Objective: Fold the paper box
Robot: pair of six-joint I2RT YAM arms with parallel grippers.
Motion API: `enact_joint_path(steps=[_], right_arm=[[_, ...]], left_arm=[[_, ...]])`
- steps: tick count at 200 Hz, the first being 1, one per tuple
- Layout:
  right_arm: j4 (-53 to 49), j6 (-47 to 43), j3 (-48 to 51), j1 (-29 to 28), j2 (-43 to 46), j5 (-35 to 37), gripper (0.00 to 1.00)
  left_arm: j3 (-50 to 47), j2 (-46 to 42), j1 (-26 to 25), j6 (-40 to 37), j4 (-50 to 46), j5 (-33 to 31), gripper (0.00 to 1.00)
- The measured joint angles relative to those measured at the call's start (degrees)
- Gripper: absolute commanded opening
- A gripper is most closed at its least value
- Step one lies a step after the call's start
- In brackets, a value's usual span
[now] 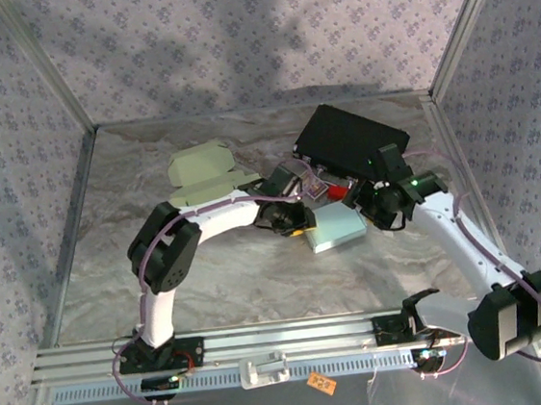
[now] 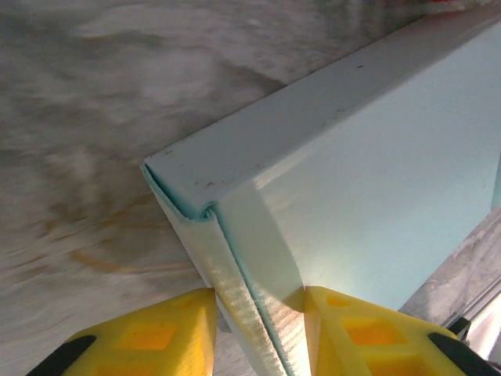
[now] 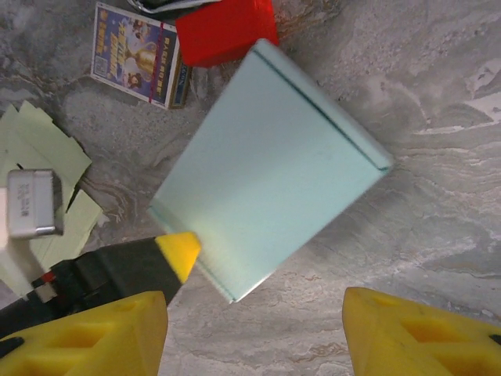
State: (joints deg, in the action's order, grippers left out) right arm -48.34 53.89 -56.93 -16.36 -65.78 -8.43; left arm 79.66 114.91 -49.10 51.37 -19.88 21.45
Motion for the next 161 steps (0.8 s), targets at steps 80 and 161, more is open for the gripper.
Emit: enact_joint_path(steps=[80,161], right_arm=[[-1.0,-0.6,1.3,1.5,2.8,0.0,0.58],[6.4,-1.5,1.1,-4.9,-2.1,-1.0,0.59]], left_arm=[[14.0,9.5,-3.2,-1.9,-2.4,1.8,0.37],[0.5,-16.0,7.8,-2.7,-8.5,-5.4,0.42]])
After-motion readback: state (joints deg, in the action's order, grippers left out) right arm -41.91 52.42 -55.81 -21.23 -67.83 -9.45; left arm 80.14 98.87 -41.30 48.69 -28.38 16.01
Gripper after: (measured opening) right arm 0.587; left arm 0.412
